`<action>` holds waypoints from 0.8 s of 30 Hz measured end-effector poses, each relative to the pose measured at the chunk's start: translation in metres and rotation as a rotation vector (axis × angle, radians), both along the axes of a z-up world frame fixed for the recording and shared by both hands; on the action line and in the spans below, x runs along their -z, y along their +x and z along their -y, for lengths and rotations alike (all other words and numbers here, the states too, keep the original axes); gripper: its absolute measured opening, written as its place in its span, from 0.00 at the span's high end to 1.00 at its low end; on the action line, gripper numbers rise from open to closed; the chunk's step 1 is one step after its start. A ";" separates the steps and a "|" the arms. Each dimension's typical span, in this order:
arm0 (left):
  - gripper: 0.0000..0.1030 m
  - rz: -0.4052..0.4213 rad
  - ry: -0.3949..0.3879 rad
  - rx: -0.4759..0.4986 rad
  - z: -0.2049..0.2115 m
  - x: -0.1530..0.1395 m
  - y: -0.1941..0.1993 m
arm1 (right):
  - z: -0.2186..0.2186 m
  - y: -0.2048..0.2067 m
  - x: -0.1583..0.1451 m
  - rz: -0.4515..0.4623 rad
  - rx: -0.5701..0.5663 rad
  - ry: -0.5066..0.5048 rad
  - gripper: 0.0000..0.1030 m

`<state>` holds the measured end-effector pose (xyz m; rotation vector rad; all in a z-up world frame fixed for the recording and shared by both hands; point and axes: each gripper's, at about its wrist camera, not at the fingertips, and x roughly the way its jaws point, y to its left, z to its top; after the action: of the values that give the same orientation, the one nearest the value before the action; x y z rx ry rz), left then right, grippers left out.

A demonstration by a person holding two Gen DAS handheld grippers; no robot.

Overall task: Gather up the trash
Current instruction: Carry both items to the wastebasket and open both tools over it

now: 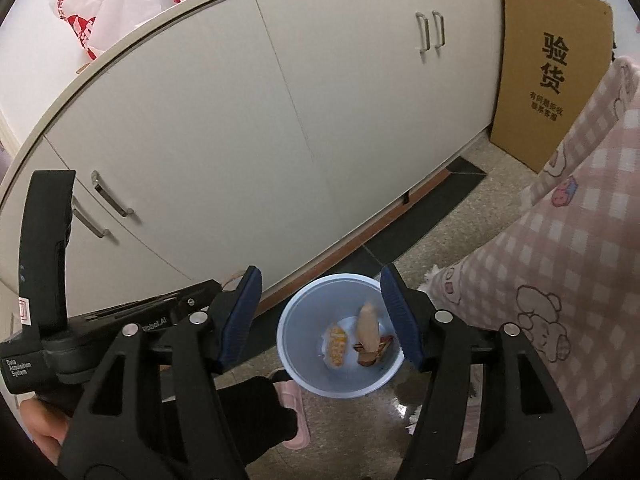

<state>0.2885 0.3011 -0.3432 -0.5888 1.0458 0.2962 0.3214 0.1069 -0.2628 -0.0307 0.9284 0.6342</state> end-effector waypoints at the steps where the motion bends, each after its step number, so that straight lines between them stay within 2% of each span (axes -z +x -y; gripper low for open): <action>1: 0.94 -0.002 -0.001 0.005 0.002 0.001 0.001 | 0.002 0.001 0.000 0.002 0.005 -0.002 0.40; 8: 0.93 0.006 0.004 0.030 0.016 -0.005 0.011 | 0.012 -0.001 -0.008 0.053 0.032 -0.010 0.39; 14: 0.93 0.032 0.009 0.046 0.024 -0.017 0.017 | 0.024 -0.004 -0.021 0.105 0.070 0.021 0.39; 15: 0.90 0.034 0.008 0.047 0.024 -0.018 0.017 | 0.026 -0.005 -0.024 0.114 0.075 0.026 0.39; 16: 0.86 0.032 0.010 0.046 0.025 -0.020 0.018 | 0.027 -0.005 -0.026 0.115 0.076 0.031 0.39; 18: 0.40 0.025 0.012 0.047 0.027 -0.022 0.019 | 0.031 -0.007 -0.031 0.123 0.083 0.043 0.39; 19: 0.37 0.038 0.008 0.050 0.028 -0.024 0.018 | 0.031 -0.008 -0.033 0.123 0.084 0.046 0.39; 24: 0.37 0.048 0.014 0.058 0.031 -0.035 0.014 | 0.038 -0.011 -0.044 0.121 0.086 0.070 0.39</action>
<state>0.3021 0.2701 -0.3080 -0.5496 1.0119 0.2369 0.3106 0.0688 -0.2187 0.0334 0.7860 0.5785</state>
